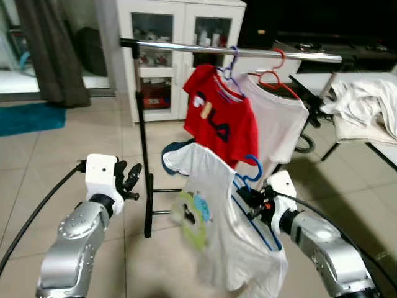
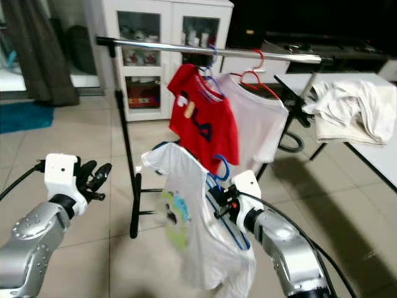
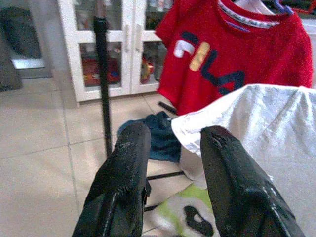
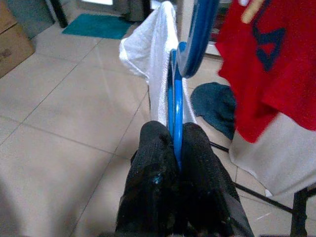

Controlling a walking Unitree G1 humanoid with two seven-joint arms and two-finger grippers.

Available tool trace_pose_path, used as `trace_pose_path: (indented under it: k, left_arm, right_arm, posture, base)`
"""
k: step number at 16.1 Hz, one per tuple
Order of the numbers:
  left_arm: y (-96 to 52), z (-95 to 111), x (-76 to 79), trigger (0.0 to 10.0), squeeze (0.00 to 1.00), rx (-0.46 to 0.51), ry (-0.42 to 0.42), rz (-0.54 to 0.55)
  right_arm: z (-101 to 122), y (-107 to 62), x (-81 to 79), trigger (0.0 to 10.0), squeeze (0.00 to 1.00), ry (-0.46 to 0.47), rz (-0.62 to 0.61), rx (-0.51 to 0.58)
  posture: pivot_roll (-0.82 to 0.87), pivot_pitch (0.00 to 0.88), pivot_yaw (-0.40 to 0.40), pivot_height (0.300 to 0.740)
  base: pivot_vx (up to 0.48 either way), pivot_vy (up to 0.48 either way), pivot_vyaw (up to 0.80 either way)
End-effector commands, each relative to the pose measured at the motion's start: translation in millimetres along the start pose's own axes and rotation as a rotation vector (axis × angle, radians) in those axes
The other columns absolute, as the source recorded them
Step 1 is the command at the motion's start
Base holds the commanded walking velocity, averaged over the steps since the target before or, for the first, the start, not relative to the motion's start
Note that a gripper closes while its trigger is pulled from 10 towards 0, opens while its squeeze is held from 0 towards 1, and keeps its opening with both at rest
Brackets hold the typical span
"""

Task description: Hang hanger

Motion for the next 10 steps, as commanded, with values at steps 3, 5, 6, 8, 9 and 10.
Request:
trace_pose_path:
  k: [3,5,6,8,9,10]
  left_arm:
    - [4.5,3,18.6,10.0,0.00,0.001,0.025,-0.074]
    - [4.6,2,21.1,10.0,0.00,0.001,0.027,-0.077]
    - [4.3,2,21.4,10.0,0.00,0.000,0.033,-0.079]
    - [3.9,2,21.8,10.0,0.00,-0.001,0.057,-0.089]
    - [4.0,3,21.9,10.0,0.00,-0.001,0.063,-0.091]
    - [2.8,4,21.9,10.0,0.00,0.002,0.077,-0.099]
  right_arm:
    - [10,-4.3,13.0,10.0,0.00,-0.013,-0.051,0.040]
    - [10,-4.9,13.3,10.0,0.00,-0.019,-0.048,0.038]
    - [9,-4.8,12.1,10.0,0.00,-0.057,-0.040,0.024]
    - [12,-2.2,15.2,10.0,0.00,-0.078,-0.064,0.024]
    - [13,-1.6,15.9,10.0,0.00,-0.079,-0.070,0.029]
    - [18,-0.2,16.5,10.0,0.00,-0.076,-0.082,0.045]
  posture:
    - [0.04,0.000,-0.057,0.740]
    - [0.04,0.000,-0.059,0.740]
    - [0.05,0.000,-0.061,0.740]
    - [0.05,0.000,-0.063,0.740]
    - [0.05,0.000,-0.063,0.740]
    - [0.06,0.000,-0.065,0.740]
  base:
    - [0.426,0.000,0.00]
    - [0.420,0.000,0.00]
    - [0.401,0.000,0.00]
    - [0.390,0.000,0.00]
    - [0.386,0.000,0.00]
    - [0.390,0.000,0.00]
Point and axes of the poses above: a point about 5 cm out from each wrist's last joint towards the gripper, its own y axis pointing out of the wrist towards the gripper, its own z axis along the axis of the wrist's last joint, x = y × z, the point moved 6 cm from there along y, pointing out of the wrist towards the gripper, and after that the axes turned 13 degrees about y, right-handed, at the moved point
